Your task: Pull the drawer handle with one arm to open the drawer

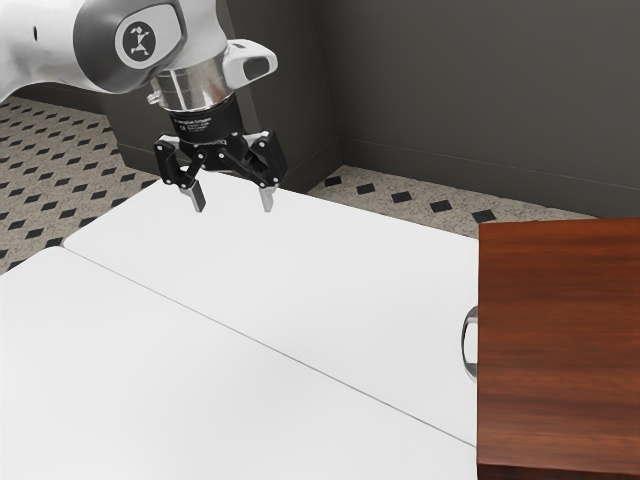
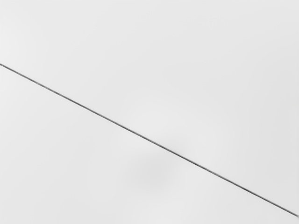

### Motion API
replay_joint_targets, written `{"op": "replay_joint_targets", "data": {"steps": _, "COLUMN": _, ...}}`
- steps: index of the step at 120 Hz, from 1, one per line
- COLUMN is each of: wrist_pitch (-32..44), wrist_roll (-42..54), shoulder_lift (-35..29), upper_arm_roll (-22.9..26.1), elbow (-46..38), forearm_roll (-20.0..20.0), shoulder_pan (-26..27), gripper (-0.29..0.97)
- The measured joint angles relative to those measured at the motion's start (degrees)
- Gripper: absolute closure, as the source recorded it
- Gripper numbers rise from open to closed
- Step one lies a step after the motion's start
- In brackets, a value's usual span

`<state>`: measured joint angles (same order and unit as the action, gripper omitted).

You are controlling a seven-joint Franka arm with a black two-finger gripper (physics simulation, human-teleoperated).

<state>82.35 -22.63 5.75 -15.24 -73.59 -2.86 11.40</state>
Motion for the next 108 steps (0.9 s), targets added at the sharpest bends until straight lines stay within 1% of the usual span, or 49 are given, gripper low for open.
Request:
{"op": "replay_joint_targets", "data": {"steps": 23, "wrist_pitch": -0.01, "wrist_roll": -0.03, "shoulder_lift": 0.08, "upper_arm_roll": -0.11, "elbow": 0.0, "forearm_roll": 0.58, "shoulder_pan": -0.02, "gripper": 0.0}}
{"op": "replay_joint_targets", "data": {"steps": 29, "wrist_pitch": -0.02, "wrist_roll": -0.03, "shoulder_lift": 0.48, "upper_arm_roll": -1.4, "elbow": 0.04, "forearm_roll": 1.8, "shoulder_pan": 0.48, "gripper": 0.0}}
{"op": "replay_joint_targets", "data": {"steps": 37, "wrist_pitch": -0.13, "wrist_roll": -0.09, "shoulder_lift": 0.53, "upper_arm_roll": -2.32, "elbow": 0.44, "forearm_roll": 3.11, "shoulder_pan": -0.27, "gripper": 0.0}}
{"op": "replay_joint_targets", "data": {"steps": 45, "wrist_pitch": -0.64, "wrist_roll": -0.59, "shoulder_lift": -0.85, "upper_arm_roll": -2.62, "elbow": 1.61, "forearm_roll": 3.86, "shoulder_pan": -0.57, "gripper": 0.01}}
{"op": "replay_joint_targets", "data": {"steps": 57, "wrist_pitch": -1.58, "wrist_roll": -1.99, "shoulder_lift": -6.1, "upper_arm_roll": -2.01, "elbow": 4.95, "forearm_roll": 3.58, "shoulder_pan": -0.44, "gripper": 0.01}}
{"op": "replay_joint_targets", "data": {"steps": 63, "wrist_pitch": -1.71, "wrist_roll": -2.69, "shoulder_lift": -6.86, "upper_arm_roll": -0.35, "elbow": 6.43, "forearm_roll": 3.49, "shoulder_pan": -2.29, "gripper": 0.0}}
{"op": "replay_joint_targets", "data": {"steps": 67, "wrist_pitch": -1.43, "wrist_roll": -3.24, "shoulder_lift": -6.21, "upper_arm_roll": 0.71, "elbow": 6.79, "forearm_roll": 3.75, "shoulder_pan": -3.83, "gripper": 0.0}}
{"op": "replay_joint_targets", "data": {"steps": 78, "wrist_pitch": 0.68, "wrist_roll": -5.2, "shoulder_lift": -4.52, "upper_arm_roll": 1.73, "elbow": 5.69, "forearm_roll": 7.03, "shoulder_pan": -6.04, "gripper": 0.0}}
{"op": "replay_joint_targets", "data": {"steps": 89, "wrist_pitch": 2.64, "wrist_roll": -7.4, "shoulder_lift": -3.26, "upper_arm_roll": 2.12, "elbow": 3.93, "forearm_roll": 10.27, "shoulder_pan": -6.3, "gripper": 0.0}}
{"op": "replay_joint_targets", "data": {"steps": 97, "wrist_pitch": 3.55, "wrist_roll": -8.67, "shoulder_lift": -2.56, "upper_arm_roll": 2.98, "elbow": 3.26, "forearm_roll": 11.58, "shoulder_pan": -5.01, "gripper": 0.0}}
{"op": "replay_joint_targets", "data": {"steps": 108, "wrist_pitch": 4.47, "wrist_roll": -9.85, "shoulder_lift": -1.91, "upper_arm_roll": 4.54, "elbow": 1.79, "forearm_roll": 14.35, "shoulder_pan": -1.54, "gripper": 0.0}}
